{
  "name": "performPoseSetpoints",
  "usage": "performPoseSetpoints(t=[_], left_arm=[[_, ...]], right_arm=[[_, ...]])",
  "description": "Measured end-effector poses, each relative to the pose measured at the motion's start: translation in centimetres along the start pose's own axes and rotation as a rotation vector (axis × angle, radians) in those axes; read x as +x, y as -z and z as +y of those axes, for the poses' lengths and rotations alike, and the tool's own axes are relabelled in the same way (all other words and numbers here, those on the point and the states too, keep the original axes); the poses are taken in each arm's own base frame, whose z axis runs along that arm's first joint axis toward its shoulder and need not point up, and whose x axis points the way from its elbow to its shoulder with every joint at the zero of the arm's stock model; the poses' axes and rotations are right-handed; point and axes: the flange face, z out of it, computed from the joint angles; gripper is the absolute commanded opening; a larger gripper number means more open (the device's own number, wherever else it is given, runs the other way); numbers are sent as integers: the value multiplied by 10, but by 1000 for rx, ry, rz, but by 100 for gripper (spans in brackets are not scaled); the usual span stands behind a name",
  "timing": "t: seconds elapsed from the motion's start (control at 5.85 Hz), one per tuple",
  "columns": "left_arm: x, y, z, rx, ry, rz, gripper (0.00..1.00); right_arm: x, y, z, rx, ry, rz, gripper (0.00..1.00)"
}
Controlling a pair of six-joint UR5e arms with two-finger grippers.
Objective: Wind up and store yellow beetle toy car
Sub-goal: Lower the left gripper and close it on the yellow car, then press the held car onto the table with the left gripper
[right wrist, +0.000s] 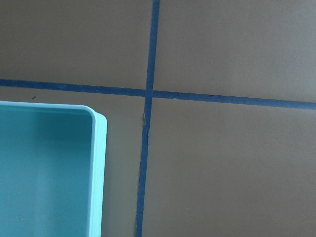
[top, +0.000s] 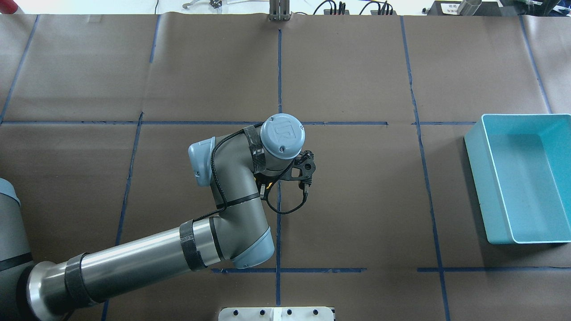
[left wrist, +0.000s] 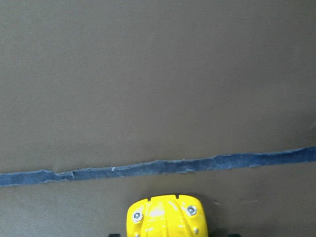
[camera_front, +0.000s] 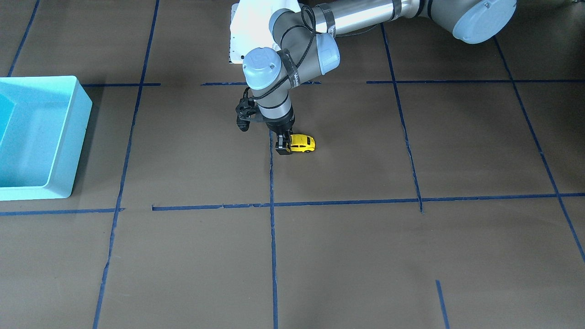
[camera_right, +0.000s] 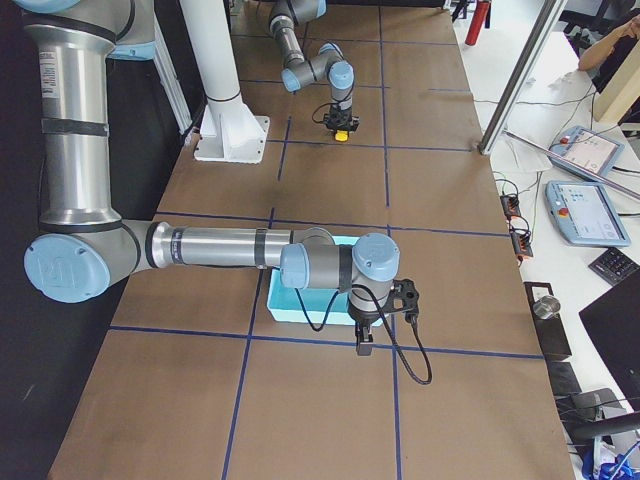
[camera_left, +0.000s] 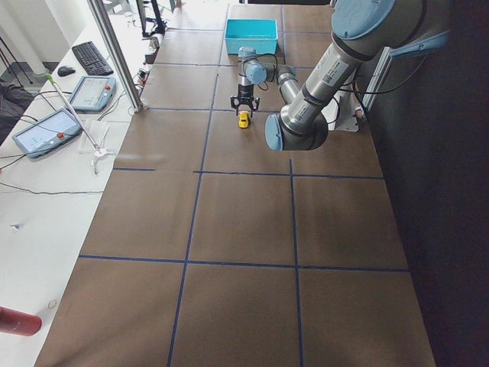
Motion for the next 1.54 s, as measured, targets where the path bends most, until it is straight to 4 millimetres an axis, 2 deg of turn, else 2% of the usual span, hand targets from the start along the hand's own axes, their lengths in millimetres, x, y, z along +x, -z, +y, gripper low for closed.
performPoseSetpoints(t=[0.17, 0.51, 1.03, 1.37, 1.54], left_arm=[[-1, 5, 0, 12, -5, -6, 3], [-6, 31, -1, 73, -13, -34, 0], [-11, 59, -9, 255, -32, -27, 0], [-16, 62, -9, 340, -23, -62, 0], [-23, 54, -1, 375, 9, -82, 0]], right_arm=[[0, 0, 0, 0, 0, 0, 100], [0, 0, 0, 0, 0, 0, 100], [0, 0, 0, 0, 0, 0, 100], [0, 0, 0, 0, 0, 0, 100], [0, 0, 0, 0, 0, 0, 100]])
